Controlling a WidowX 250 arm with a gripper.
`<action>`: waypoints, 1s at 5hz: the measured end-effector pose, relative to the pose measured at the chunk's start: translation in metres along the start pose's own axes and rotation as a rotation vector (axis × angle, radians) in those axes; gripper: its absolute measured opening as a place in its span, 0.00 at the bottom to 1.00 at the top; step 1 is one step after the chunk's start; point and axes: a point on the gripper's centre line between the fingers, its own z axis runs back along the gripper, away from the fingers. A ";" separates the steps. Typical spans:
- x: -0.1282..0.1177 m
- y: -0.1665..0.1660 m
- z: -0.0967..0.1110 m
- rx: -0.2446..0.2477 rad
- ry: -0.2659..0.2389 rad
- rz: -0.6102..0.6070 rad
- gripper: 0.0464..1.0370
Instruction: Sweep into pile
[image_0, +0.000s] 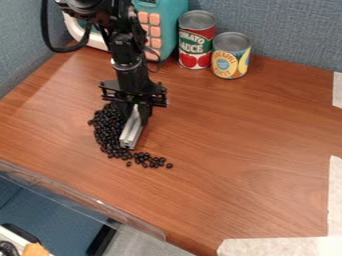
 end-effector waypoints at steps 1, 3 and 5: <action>0.004 -0.003 0.020 -0.009 -0.048 -0.003 0.33; 0.001 -0.035 0.063 -0.052 -0.148 -0.062 0.33; -0.035 -0.095 0.056 -0.106 -0.098 -0.248 0.33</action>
